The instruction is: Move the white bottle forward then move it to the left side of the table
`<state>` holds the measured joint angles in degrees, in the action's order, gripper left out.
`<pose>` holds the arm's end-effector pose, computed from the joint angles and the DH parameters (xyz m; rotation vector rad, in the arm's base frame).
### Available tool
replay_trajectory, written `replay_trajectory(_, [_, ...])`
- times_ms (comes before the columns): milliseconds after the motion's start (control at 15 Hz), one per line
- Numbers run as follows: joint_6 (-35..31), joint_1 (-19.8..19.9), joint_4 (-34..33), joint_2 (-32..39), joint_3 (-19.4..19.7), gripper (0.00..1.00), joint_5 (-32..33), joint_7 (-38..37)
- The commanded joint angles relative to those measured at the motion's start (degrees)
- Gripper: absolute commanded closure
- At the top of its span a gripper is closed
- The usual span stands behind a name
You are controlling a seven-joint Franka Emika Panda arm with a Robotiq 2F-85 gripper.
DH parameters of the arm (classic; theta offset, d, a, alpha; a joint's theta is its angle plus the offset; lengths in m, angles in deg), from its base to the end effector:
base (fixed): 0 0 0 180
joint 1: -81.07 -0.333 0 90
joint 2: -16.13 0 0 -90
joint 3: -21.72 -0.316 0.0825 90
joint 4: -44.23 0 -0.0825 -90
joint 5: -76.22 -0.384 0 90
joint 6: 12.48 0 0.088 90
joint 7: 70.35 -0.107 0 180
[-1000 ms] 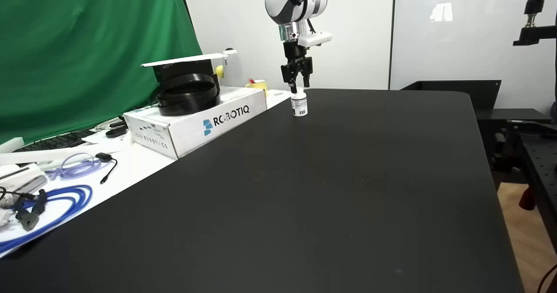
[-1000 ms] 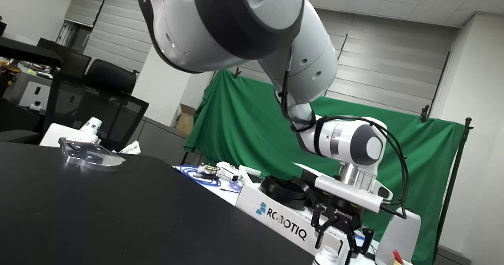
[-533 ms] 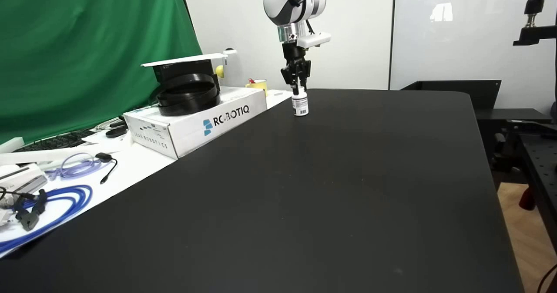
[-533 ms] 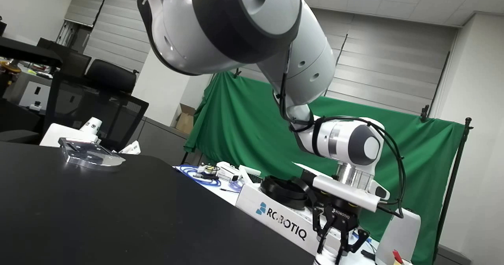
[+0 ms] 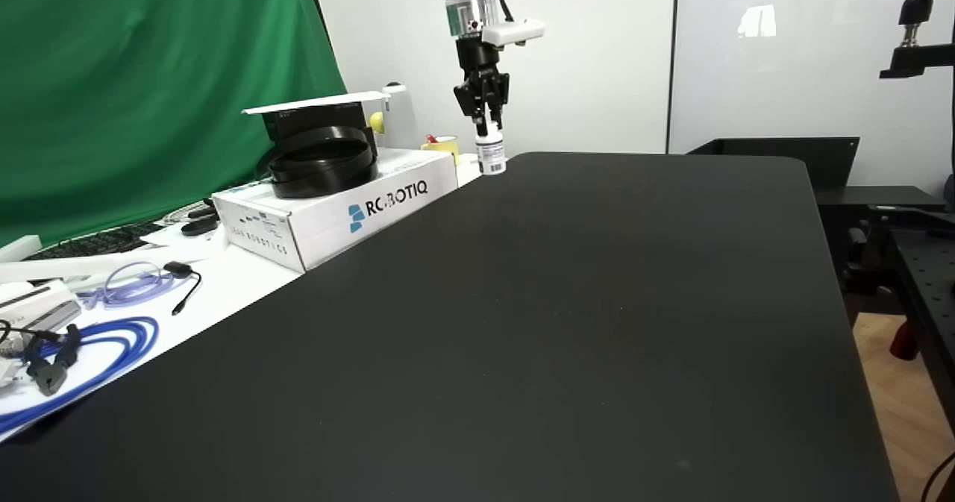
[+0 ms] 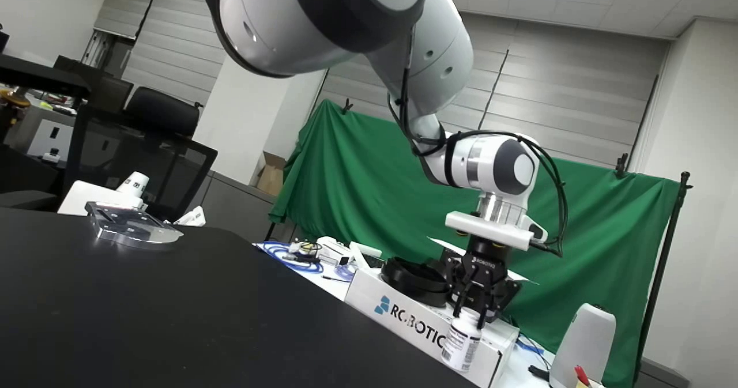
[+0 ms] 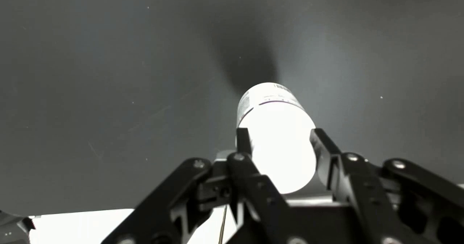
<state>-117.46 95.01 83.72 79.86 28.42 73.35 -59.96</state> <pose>0.7690 -0.2345 0.2892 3.0729 -0.1912 0.0305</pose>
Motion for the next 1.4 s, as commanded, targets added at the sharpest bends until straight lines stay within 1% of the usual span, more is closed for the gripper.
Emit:
replay_trajectory(0, [-1.8,-2.2,10.9,-8.5,0.2,0.81,0.3,-0.7])
replay_trajectory(467, [-5.7,-5.0,28.9,-20.5,0.7,0.81,1.7,0.1])
replay_trajectory(667, [-8.4,-5.5,36.7,-25.2,0.6,0.81,1.9,0.9])
replay_trajectory(733, [-8.8,-4.9,39.2,-26.8,-0.7,0.81,3.1,0.9])
replay_trajectory(1267, [-11.7,-5.5,61.5,-40.2,-1.9,0.81,7.9,5.4])
replay_trajectory(1333, [-9.8,-4.7,52.9,-34.1,-2.2,0.56,6.7,4.7])
